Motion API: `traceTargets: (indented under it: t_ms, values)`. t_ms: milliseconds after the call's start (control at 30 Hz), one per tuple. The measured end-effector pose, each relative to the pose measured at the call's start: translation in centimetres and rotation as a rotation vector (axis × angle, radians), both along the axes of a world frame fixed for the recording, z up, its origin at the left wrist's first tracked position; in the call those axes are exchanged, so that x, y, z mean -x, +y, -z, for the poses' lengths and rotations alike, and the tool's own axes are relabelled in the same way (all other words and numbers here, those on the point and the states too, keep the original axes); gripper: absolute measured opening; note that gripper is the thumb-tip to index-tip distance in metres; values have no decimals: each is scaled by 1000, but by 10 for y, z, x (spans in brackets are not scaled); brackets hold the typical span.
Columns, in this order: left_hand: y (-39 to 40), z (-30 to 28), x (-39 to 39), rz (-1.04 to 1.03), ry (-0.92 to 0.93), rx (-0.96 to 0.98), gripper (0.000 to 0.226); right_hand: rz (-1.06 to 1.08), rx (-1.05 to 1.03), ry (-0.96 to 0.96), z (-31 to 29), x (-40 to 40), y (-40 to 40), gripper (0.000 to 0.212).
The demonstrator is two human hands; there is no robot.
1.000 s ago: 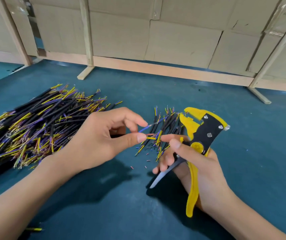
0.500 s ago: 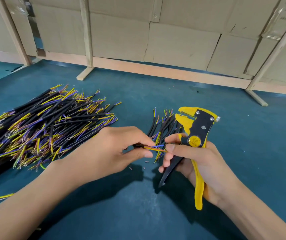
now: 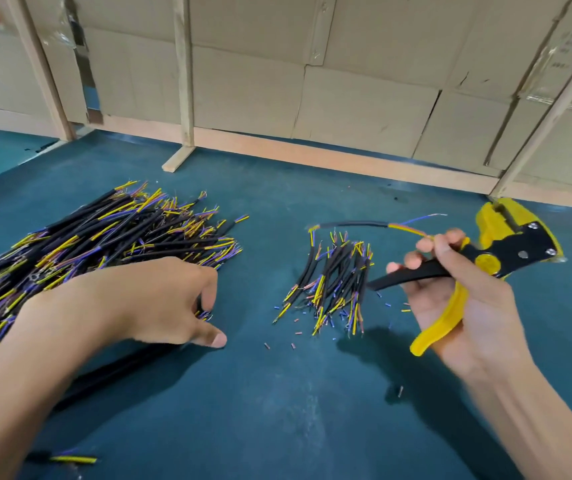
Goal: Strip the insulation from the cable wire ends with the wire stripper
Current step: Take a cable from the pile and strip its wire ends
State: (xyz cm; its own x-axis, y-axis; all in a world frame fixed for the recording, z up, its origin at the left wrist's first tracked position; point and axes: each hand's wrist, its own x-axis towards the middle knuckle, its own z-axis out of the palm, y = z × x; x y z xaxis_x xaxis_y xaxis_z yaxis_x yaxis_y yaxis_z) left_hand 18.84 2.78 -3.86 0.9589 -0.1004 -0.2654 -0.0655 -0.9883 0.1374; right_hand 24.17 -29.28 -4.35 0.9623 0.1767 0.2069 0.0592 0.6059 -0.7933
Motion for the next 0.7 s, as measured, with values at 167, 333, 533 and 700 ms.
traceTargets:
  t_ms: [167, 333, 533, 700]
  values:
    - [-10, -2, 0, 31, -37, 22, 14, 238, 350, 98, 7, 1, 6, 11]
    - [-27, 4, -4, 184, -415, 17, 4, 69, 612, 407, -7, 1, -3, 13]
    - [-44, 10, -5, 389, -805, 199, 19, -204, 578, 661, -15, 2, -5, 13]
    - [-49, 17, -5, 390, -800, 433, 29, -113, 563, 461, -13, 8, 5, 14]
